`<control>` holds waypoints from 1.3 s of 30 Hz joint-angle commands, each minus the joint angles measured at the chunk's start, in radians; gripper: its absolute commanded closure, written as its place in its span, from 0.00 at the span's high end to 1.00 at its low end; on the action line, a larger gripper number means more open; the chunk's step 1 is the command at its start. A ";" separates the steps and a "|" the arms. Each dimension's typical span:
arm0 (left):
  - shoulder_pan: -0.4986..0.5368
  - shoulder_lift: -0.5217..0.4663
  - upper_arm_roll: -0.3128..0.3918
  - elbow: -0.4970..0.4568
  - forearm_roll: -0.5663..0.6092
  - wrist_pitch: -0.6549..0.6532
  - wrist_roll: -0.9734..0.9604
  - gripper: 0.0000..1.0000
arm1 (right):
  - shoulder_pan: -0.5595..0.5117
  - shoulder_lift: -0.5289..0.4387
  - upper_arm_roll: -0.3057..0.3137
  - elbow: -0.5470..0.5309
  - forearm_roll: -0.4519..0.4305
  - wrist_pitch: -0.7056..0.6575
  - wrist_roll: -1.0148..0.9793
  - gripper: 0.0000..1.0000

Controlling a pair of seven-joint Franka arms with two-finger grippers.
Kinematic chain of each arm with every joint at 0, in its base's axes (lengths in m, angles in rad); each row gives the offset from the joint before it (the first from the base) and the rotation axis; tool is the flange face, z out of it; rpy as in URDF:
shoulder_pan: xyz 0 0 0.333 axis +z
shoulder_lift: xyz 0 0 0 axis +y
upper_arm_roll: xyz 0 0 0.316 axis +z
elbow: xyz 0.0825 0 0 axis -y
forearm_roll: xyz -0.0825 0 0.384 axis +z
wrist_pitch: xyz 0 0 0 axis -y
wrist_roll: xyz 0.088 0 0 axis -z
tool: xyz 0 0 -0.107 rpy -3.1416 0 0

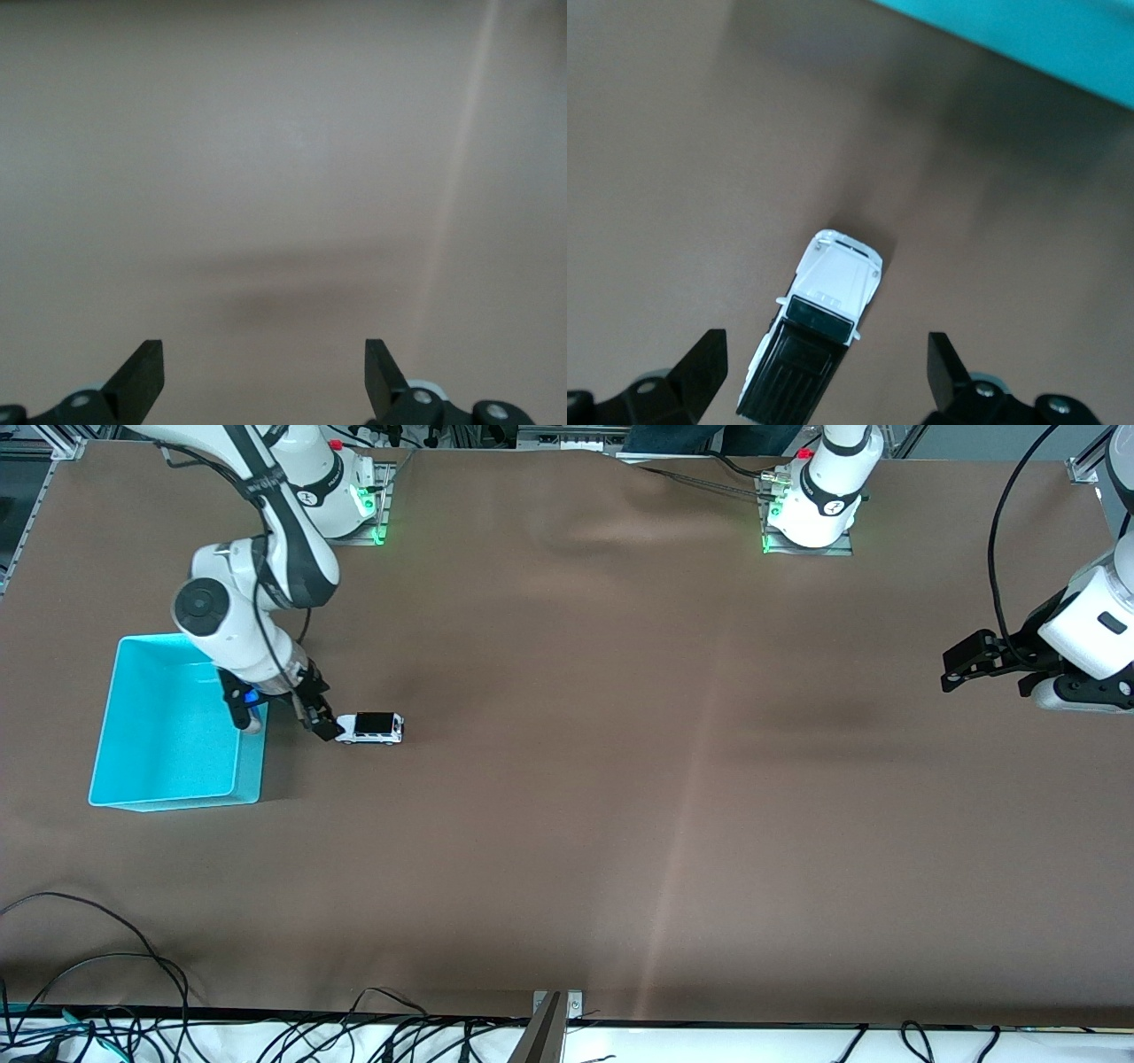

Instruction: Wind and store white jeep toy

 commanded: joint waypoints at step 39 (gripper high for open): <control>0.004 0.008 0.004 0.046 -0.009 -0.010 -0.106 1.00 | 0.076 0.159 -0.025 0.057 -0.015 0.192 0.224 0.00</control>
